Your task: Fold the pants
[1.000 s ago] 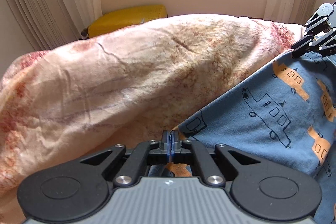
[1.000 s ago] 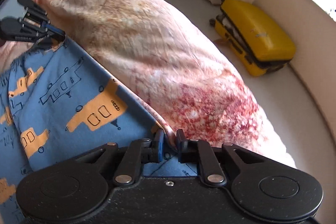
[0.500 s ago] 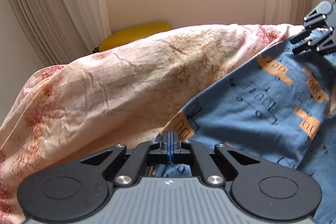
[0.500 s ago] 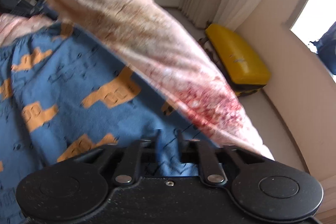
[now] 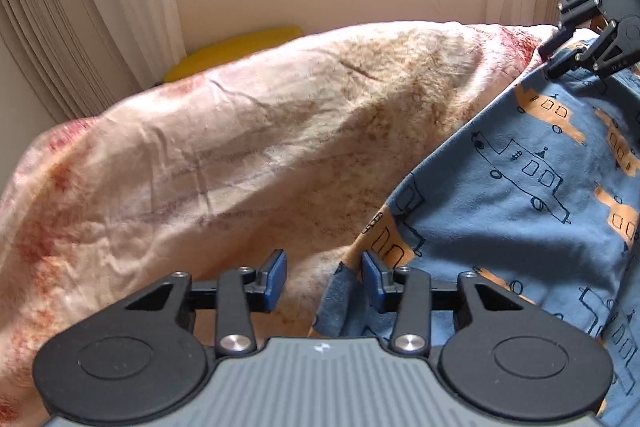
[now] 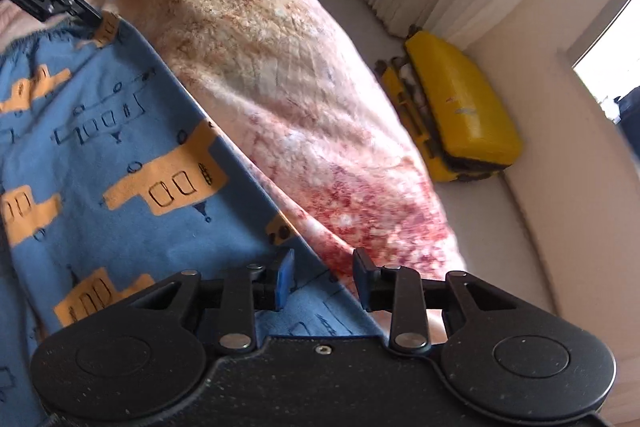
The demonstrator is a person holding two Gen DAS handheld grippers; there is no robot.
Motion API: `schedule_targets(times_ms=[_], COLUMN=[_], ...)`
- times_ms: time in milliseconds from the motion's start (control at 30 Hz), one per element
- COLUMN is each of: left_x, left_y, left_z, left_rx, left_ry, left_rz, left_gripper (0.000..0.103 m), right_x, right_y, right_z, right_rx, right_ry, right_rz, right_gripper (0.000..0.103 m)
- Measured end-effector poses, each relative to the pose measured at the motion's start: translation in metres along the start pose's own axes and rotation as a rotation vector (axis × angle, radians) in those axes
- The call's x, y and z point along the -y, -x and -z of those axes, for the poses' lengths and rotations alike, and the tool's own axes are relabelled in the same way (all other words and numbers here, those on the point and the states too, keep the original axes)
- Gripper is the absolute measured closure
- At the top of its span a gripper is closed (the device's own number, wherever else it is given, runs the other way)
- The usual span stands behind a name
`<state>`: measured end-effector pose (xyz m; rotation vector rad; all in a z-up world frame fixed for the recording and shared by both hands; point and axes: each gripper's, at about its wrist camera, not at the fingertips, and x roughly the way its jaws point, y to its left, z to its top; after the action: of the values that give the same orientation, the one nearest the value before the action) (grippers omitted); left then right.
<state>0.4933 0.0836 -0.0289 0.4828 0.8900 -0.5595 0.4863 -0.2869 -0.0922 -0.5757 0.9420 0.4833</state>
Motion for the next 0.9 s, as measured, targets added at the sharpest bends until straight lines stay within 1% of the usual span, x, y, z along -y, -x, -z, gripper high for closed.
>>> schedule_targets(times_ms=[33, 67, 100, 133, 167, 233, 367, 500, 667, 767, 833, 900], left_x=[-0.001, -0.001, 0.000, 0.002, 0.004, 0.008, 0.019, 0.036, 0.058, 0.074, 0.086, 0.096], left_y=[-0.003, -0.006, -0.007, -0.008, -0.008, -0.005, 0.012, 0.037, 0.076, 0.106, 0.122, 0.134], left_z=[-0.001, -0.002, -0.001, 0.000, 0.001, 0.004, 0.011, 0.024, 0.049, 0.066, 0.080, 0.094], left_rx=[-0.011, -0.022, -0.028, -0.023, -0.020, -0.005, 0.055, 0.131, 0.208, 0.257, 0.265, 0.250], left_ry=[0.004, 0.008, 0.010, 0.010, 0.012, 0.017, 0.012, -0.040, -0.117, -0.148, -0.175, -0.193], left_rz=[0.025, 0.049, 0.057, 0.051, 0.041, 0.021, -0.044, -0.087, -0.096, -0.093, -0.075, -0.055], left_gripper=[0.076, 0.093, 0.098, 0.100, 0.101, 0.102, 0.102, 0.102, 0.102, 0.102, 0.102, 0.102], right_x=[-0.001, -0.003, -0.005, -0.006, -0.008, -0.011, -0.020, -0.038, -0.070, -0.103, -0.128, -0.156], right_y=[-0.002, -0.004, -0.004, -0.003, -0.003, -0.001, 0.016, 0.044, 0.095, 0.135, 0.162, 0.183], right_z=[0.000, 0.001, 0.003, 0.004, 0.006, 0.010, 0.021, 0.037, 0.066, 0.086, 0.102, 0.119], right_rx=[-0.009, -0.011, -0.006, 0.001, 0.007, 0.022, 0.074, 0.129, 0.205, 0.240, 0.249, 0.243], right_ry=[-0.003, 0.000, 0.007, 0.011, 0.013, 0.014, 0.025, 0.032, 0.025, 0.014, 0.001, -0.007], right_rz=[-0.016, -0.021, -0.026, -0.023, -0.009, -0.005, 0.021, 0.041, 0.055, 0.066, 0.053, 0.034], right_gripper=[0.081, 0.085, 0.088, 0.094, 0.099, 0.103, 0.103, 0.103, 0.103, 0.103, 0.103, 0.103])
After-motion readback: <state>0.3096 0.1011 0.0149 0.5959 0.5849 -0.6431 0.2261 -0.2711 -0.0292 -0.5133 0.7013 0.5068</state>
